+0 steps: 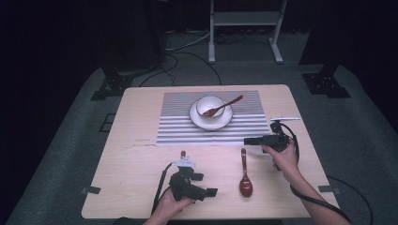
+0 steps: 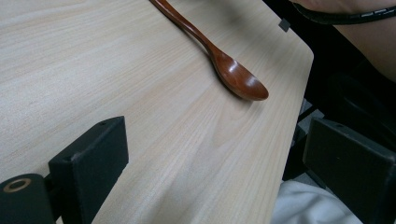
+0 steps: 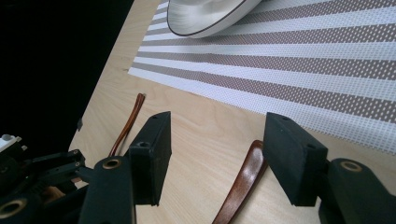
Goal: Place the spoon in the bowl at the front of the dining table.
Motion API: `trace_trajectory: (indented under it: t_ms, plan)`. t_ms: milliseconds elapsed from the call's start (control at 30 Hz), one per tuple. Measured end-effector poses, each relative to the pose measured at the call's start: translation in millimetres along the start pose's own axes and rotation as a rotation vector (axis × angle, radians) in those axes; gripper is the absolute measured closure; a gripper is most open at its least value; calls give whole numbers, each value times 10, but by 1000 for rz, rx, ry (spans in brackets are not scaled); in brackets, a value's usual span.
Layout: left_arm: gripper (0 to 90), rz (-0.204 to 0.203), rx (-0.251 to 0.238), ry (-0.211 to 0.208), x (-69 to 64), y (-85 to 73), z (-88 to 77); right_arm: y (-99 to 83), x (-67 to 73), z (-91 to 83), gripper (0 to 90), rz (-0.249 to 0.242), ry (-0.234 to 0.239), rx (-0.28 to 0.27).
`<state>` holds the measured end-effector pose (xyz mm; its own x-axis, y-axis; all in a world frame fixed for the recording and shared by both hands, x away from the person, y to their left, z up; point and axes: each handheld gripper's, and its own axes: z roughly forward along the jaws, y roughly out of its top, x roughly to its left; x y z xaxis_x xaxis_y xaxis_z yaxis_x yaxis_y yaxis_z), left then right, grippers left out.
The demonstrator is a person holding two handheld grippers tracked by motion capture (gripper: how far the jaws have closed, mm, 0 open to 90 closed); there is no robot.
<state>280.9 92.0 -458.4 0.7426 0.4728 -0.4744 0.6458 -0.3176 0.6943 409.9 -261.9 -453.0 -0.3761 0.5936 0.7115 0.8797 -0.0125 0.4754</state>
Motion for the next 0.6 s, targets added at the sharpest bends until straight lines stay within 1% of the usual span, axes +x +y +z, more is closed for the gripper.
trace_trajectory:
  t_ms: [167, 300, 467, 600]
  plan:
    - [56, 1, -1, 0, 0, 0, -2, -65, -2, -16, 405, 1, 13, -7]
    - [56, 0, -2, 1, 1, 0, -4, -128, -7, -15, 402, 6, 22, -2]
    - [56, 1, -2, 2, 1, 0, -5, -192, 7, -36, 401, 1, 32, -5]
    - [56, 4, -2, 3, 1, 0, -6, -237, 19, -56, 398, -8, 30, -3]
